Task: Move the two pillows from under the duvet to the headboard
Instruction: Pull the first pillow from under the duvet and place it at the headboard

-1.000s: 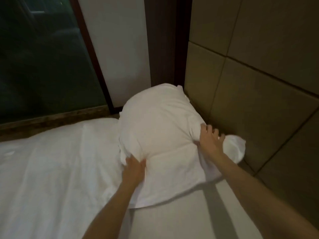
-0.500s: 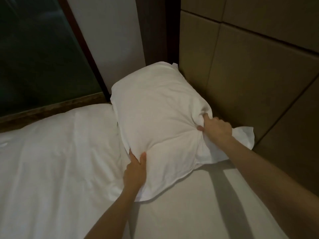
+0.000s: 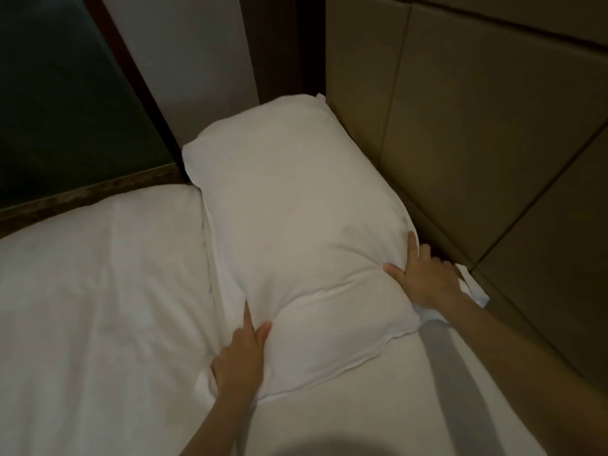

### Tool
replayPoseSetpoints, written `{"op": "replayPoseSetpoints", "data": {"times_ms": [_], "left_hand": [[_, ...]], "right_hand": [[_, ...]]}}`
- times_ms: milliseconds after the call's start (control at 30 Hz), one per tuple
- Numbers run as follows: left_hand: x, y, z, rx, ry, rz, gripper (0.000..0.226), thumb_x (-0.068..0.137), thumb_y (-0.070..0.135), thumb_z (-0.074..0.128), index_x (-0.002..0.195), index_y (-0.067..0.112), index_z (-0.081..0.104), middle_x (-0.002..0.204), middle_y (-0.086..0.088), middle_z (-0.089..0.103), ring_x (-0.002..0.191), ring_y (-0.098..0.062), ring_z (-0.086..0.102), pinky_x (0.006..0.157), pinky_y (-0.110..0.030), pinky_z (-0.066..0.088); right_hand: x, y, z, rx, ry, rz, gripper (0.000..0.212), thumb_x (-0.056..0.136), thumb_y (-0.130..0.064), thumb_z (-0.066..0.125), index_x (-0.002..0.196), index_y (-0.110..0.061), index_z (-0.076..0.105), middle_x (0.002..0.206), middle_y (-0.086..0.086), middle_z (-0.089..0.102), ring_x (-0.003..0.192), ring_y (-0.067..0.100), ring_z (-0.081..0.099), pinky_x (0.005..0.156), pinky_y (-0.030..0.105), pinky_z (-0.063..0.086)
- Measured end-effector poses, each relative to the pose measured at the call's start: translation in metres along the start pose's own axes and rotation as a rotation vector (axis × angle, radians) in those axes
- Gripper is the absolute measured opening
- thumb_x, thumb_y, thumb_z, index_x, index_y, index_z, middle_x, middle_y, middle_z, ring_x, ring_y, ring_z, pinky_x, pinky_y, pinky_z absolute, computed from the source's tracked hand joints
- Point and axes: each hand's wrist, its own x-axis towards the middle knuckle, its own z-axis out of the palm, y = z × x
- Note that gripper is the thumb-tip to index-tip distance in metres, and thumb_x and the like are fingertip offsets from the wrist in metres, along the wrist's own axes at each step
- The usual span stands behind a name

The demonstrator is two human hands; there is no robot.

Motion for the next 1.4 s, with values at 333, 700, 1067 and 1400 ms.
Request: {"op": "replayPoseSetpoints", "data": {"times_ms": [333,700,1067,1400], "left_hand": [[-0.018,-0.008,-0.009,-0.094,0.051,0.007,0.056,0.097,0.049,0.023,0.145,0.022,0.032,0.107,-0.021,0.069,0.099,-0.037,0.064,0.087,-0.043,0.048],[-0.068,0.007,-0.052,-0.492,0.439,0.055,0.045,0.094,0.001,0.047,0.137,0.013,0.049,0.134,-0.022,0.048,0.119,-0.039,0.047,0.102,-0.046,0.036],[0.012,0.061,-0.048,0.182,-0.109,0.498,0.066,0.095,0.058,0.011,0.149,0.031,-0.015,0.159,0.007,-0.022,0.147,-0.017,-0.019,0.116,-0.045,-0.012],[-0.088,-0.001,-0.053,0.19,-0.275,0.139,0.067,0.099,0.045,0.028,0.152,0.017,-0.002,0.162,-0.005,-0.006,0.149,-0.025,0.007,0.117,-0.045,0.016]], "right_hand": [[-0.016,0.003,-0.023,0.004,0.007,-0.036,0.077,0.091,-0.064,0.021,0.15,-0.02,-0.001,0.121,0.021,0.049,0.093,0.036,0.057,0.073,0.038,0.039],[-0.066,-0.018,-0.072,0.281,0.288,-0.19,0.064,0.089,-0.035,0.053,0.145,-0.03,0.023,0.154,0.013,0.018,0.138,0.037,0.021,0.106,0.058,0.023],[-0.057,-0.059,-0.05,-0.006,-0.184,-0.329,0.064,0.093,-0.061,0.011,0.149,-0.036,-0.009,0.161,-0.008,-0.013,0.148,0.019,-0.008,0.115,0.053,-0.004],[-0.137,-0.016,-0.036,0.145,-0.227,0.099,0.065,0.097,-0.051,0.017,0.151,-0.021,-0.003,0.162,0.006,-0.003,0.148,0.028,-0.003,0.116,0.054,0.001]]}}
